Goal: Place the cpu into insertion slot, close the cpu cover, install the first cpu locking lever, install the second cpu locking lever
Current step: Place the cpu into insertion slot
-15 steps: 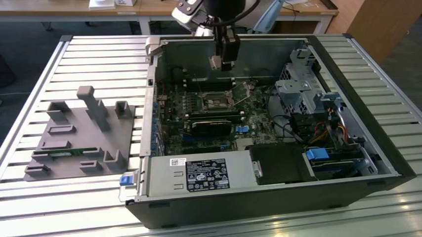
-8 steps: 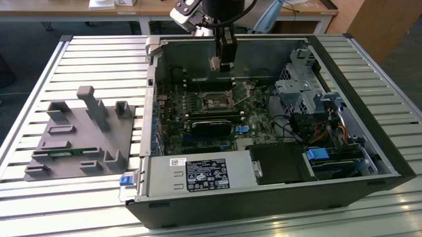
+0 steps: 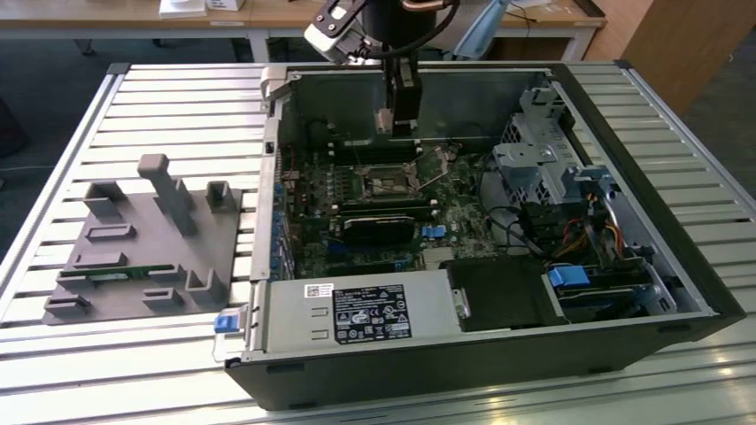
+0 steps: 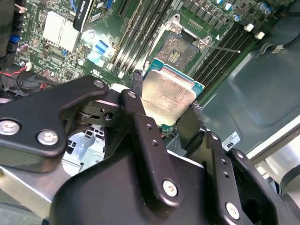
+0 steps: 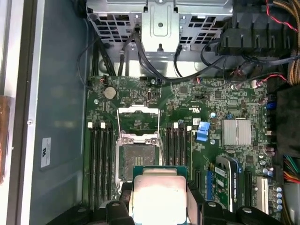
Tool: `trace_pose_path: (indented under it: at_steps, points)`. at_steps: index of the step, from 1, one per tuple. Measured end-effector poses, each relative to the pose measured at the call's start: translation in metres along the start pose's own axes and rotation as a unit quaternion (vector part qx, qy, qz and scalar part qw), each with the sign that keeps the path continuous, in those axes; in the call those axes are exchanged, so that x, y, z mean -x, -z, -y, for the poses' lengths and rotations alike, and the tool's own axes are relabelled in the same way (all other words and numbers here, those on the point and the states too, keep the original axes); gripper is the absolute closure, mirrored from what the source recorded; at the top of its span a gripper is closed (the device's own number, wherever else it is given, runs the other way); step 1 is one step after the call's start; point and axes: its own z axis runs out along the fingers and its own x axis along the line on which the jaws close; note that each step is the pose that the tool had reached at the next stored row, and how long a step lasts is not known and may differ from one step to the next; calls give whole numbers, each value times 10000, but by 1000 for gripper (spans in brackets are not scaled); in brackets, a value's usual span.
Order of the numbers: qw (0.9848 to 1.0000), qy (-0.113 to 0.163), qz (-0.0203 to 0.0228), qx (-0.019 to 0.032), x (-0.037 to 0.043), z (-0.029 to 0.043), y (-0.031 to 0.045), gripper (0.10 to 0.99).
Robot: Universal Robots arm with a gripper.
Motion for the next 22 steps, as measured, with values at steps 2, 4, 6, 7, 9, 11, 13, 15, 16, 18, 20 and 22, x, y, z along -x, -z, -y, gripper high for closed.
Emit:
trace_pose_path:
  at_steps: [2,4,6,7,9,11,13,15,16,18,20,22]
  points:
    - [10000,19,6,0,1,3,-36,549]
    - [9999,124,-1,-1,1,7,-72,549]
    - [9996,288,-15,-3,1,10,-109,549]
    - [9994,342,-20,-3,1,11,-127,549]
    - [9993,369,-22,-4,2,14,-163,549]
    - [9993,377,-23,-4,2,17,-198,549]
    - [9992,387,-25,-4,2,20,-235,549]
    - [9992,394,-25,-4,3,24,-272,549]
    - [9992,396,-25,-5,3,25,-289,549]
    - [9992,400,-25,-7,3,28,-321,549]
    - [9992,404,-25,-10,4,31,-356,549]
    - [9991,420,-27,-10,2,33,-393,549]
